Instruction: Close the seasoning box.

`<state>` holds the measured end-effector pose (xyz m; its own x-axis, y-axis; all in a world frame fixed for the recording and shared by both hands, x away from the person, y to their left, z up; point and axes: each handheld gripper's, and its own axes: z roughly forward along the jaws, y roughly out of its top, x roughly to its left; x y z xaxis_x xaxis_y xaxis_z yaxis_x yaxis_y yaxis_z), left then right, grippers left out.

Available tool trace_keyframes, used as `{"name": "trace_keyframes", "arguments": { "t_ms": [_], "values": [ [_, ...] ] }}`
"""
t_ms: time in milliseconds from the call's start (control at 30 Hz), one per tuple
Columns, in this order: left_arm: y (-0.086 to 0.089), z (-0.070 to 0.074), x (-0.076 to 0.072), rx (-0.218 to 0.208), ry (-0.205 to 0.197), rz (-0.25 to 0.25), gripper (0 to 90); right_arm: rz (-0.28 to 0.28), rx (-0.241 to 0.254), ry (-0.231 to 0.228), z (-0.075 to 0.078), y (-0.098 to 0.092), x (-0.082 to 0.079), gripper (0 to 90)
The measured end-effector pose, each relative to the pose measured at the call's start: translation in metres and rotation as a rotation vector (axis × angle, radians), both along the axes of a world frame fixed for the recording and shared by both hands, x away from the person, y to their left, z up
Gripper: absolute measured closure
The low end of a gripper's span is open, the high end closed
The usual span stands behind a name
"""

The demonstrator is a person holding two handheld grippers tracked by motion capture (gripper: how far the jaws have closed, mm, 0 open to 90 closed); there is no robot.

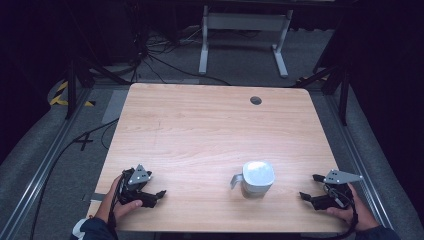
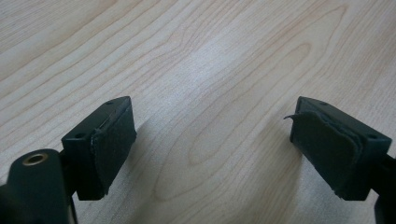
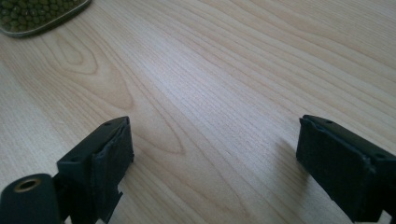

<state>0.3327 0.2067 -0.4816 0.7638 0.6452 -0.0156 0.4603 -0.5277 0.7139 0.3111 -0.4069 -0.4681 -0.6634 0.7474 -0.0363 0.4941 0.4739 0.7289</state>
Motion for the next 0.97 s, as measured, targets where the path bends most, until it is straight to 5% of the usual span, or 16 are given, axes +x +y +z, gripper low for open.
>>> {"name": "trace_keyframes", "arguments": {
  "t_ms": [967],
  "values": [
    [-0.0007, -0.0003, 0.0017, 0.006, 0.006, 0.013, 10.4, 0.000, 0.000, 0.001, 0.0000, 0.0000, 0.0000, 10.6]
  ]
}}
